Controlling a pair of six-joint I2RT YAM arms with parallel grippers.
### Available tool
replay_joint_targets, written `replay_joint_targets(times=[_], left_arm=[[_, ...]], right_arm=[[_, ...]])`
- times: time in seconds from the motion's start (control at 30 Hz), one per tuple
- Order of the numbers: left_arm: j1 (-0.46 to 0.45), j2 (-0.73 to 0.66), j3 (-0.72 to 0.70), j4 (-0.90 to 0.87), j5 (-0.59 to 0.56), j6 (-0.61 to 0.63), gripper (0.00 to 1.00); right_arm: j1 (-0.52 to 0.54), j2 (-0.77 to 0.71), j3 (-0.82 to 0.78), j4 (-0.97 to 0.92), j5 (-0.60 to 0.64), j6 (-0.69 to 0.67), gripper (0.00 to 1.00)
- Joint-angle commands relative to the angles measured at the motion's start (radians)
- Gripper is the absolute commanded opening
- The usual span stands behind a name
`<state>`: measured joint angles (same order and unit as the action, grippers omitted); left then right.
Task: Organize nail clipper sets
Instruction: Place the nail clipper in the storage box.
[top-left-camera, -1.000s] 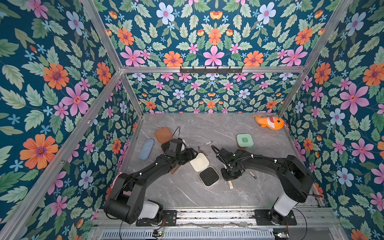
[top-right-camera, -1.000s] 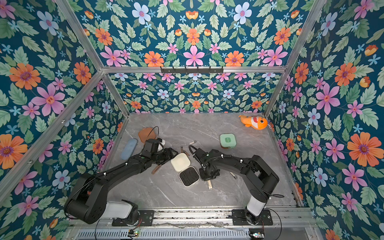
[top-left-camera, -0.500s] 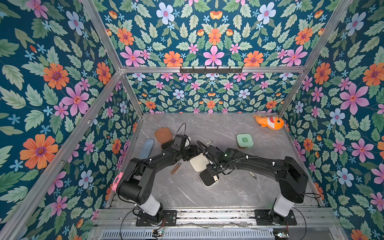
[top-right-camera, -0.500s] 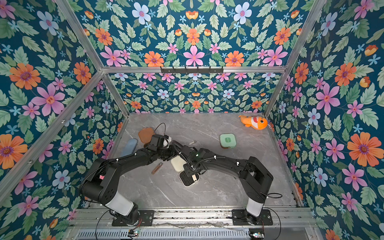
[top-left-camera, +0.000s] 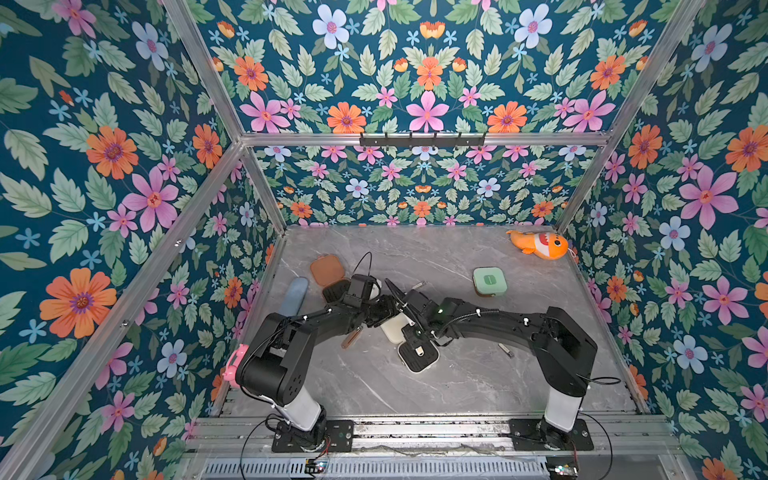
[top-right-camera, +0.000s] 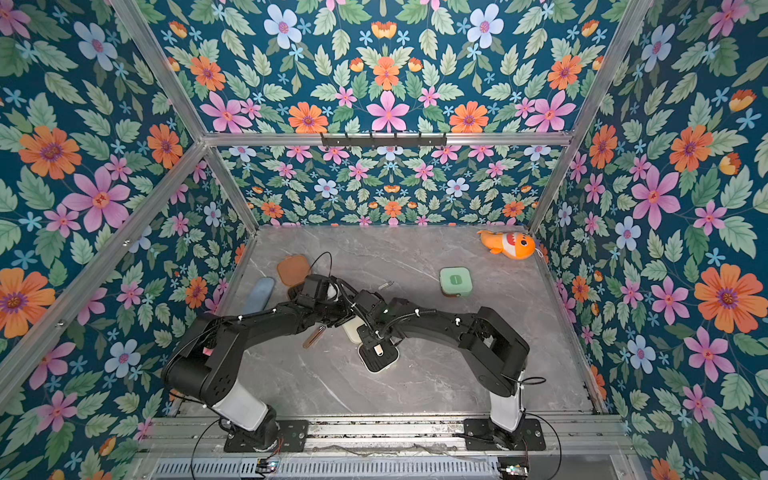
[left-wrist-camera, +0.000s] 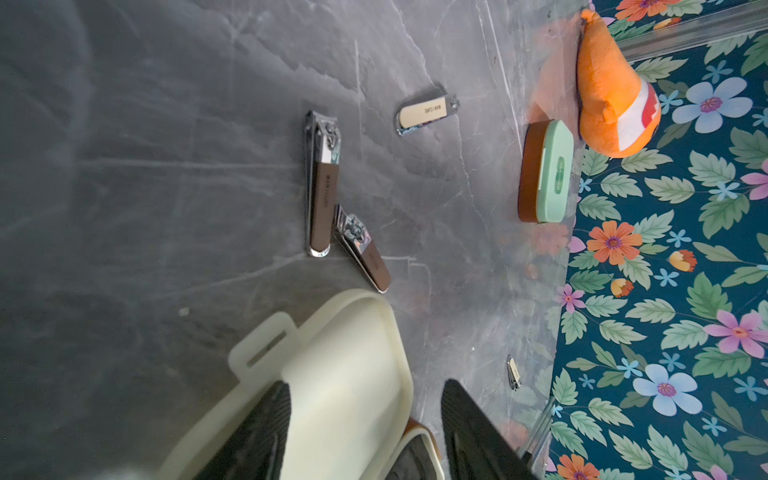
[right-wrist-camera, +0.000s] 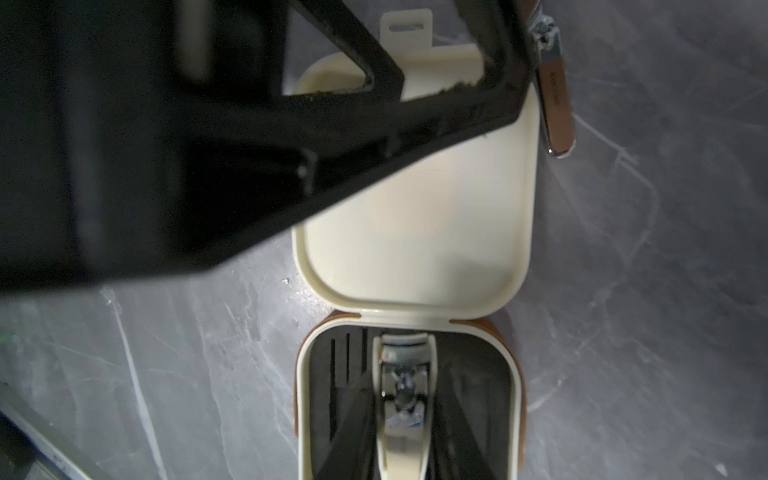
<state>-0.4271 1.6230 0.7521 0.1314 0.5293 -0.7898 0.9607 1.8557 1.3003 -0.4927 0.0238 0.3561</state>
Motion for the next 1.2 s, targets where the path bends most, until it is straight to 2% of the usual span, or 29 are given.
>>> replay_joint_targets(times=[0.0,0.67,1.17], left_arm=[[0.001,-0.002,-0.006,0.017,-0.007,-0.001,0.61],[0.002,0.028,-0.027,0.005,-0.053,-0.001,0.6],[0.001,0.028,-0.039,-0.01,-0.071,-0.001,0.6]], right_arm=[[0.001,0.009,-0.001,0.026,-0.023,-0.011,0.11],[0.025,0.0,-0.054,-0.007,-0.051,-0.004,0.1],[0.042,0.01,-0.115,-0.027,-0.059,0.094,0.09]])
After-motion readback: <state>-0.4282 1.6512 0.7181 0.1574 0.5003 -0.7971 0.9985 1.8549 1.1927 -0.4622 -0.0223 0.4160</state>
